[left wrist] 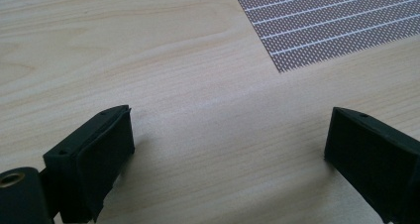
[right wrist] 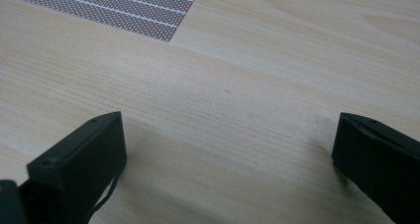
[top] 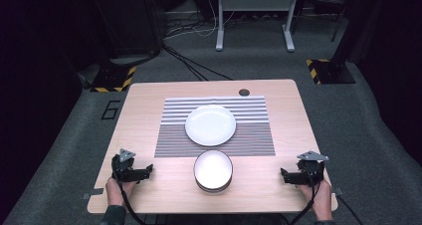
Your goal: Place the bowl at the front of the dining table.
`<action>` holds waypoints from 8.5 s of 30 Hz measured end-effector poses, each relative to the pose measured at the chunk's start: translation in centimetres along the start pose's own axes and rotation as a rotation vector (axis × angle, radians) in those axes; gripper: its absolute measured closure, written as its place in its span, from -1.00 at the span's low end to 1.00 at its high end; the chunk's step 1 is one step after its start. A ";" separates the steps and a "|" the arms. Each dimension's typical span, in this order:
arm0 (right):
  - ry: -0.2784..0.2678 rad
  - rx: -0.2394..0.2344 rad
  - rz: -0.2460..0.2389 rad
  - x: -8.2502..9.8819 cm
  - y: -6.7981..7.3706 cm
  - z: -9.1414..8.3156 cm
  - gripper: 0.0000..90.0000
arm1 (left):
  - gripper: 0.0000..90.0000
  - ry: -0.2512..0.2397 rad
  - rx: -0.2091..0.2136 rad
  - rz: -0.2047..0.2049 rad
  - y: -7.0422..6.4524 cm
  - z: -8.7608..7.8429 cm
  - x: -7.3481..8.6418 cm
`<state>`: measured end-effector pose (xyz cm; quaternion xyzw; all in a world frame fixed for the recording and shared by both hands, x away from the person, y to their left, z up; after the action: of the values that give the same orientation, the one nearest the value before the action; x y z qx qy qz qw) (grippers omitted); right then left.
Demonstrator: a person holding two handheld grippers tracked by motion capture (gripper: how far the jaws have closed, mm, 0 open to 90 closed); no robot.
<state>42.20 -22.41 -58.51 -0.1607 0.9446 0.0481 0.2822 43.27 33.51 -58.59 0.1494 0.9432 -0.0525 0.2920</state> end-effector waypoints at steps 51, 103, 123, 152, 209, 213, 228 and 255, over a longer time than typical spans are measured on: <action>-0.085 -0.151 -0.223 -6.3 8.7 -6.1 -0.96 | -0.96 -0.054 0.238 0.154 -8.2 -4.9 -3.7; -0.074 -0.290 -0.468 -12.1 19.3 -7.5 -0.91 | -0.93 -0.112 0.406 0.313 -15.8 -8.9 -9.6; 0.032 -0.318 -0.484 -10.7 22.2 -4.4 -0.28 | -0.62 0.001 0.468 0.388 -20.1 -5.5 -8.2; -0.032 -0.192 -0.479 -10.9 22.4 -4.7 0.75 | 0.76 -0.090 0.249 0.442 -20.6 -5.5 -8.2; -0.224 -0.116 -0.502 -12.7 22.5 -8.2 0.84 | 0.82 -0.276 0.170 0.465 -21.1 -8.7 -10.4; -0.230 -0.114 -0.503 -12.9 22.5 -8.4 0.84 | 0.82 -0.287 0.164 0.467 -21.0 -9.0 -10.7; -0.263 -0.096 -0.521 -13.7 22.5 -9.2 0.84 | 0.82 -0.315 0.153 0.472 -20.9 -9.7 -11.4; -0.296 -0.065 -0.536 -15.0 22.5 -10.2 0.84 | 0.82 -0.347 0.137 0.484 -20.6 -10.6 -12.6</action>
<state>41.28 1.14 -41.73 -0.4045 0.8150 0.0252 0.4142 41.04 12.77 -42.48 0.3779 0.8105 -0.0694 0.4421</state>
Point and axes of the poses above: each handheld gripper's, and its own axes: z roughly forward along the jaws, x roughly out of its underside, y roughly to its left, the point moved 8 cm from there along z, roughly forward along the jaws, and after that the axes turned 12 degrees about y, right-handed, at the moved point
